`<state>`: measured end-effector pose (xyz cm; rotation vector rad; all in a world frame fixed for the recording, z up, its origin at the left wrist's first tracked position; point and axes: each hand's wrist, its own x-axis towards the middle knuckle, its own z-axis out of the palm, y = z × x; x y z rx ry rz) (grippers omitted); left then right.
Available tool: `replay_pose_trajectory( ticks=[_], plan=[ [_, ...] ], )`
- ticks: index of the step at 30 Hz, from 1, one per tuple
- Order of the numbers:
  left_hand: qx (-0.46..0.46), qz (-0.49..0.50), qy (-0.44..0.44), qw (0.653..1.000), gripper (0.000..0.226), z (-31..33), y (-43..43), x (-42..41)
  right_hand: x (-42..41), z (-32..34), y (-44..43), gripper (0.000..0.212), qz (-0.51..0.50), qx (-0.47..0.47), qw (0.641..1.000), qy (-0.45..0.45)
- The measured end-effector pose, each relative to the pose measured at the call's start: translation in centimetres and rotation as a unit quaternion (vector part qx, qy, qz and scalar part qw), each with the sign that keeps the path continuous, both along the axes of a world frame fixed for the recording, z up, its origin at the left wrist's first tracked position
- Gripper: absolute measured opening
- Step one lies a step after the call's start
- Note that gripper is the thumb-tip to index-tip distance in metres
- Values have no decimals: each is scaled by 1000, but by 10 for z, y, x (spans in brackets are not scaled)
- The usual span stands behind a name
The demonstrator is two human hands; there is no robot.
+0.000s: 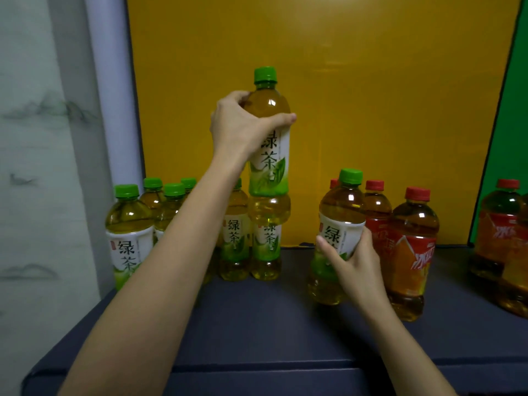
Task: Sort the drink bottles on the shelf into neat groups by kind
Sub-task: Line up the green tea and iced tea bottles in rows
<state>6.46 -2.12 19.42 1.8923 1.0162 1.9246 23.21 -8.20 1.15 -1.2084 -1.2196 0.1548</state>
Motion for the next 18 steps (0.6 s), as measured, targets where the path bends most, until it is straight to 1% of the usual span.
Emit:
replay_pose_trajectory(
  ticks=[4, 6, 8, 12, 18],
  plan=[
    [-22, -1, 27, 999, 80, -23, -13, -27, -19, 22, -1, 55, 116, 20, 993, 13],
    [-36, 7, 41, 998, 79, -39, -15, -36, -29, 24, 3, 59, 159, 13, 987, 21],
    [-49, 21, 52, 997, 79, -57, -14, -43, -38, 22, 8, 64, 186, -3, 982, 30],
    [-72, 35, 69, 994, 80, -89, -9, -48, -50, 12, 18, 64, 236, -25, 970, 43],
    [-115, 42, 88, 989, 89, -123, 1, -46, -52, -1, 36, 52, 274, -47, 959, 47]
  ],
)
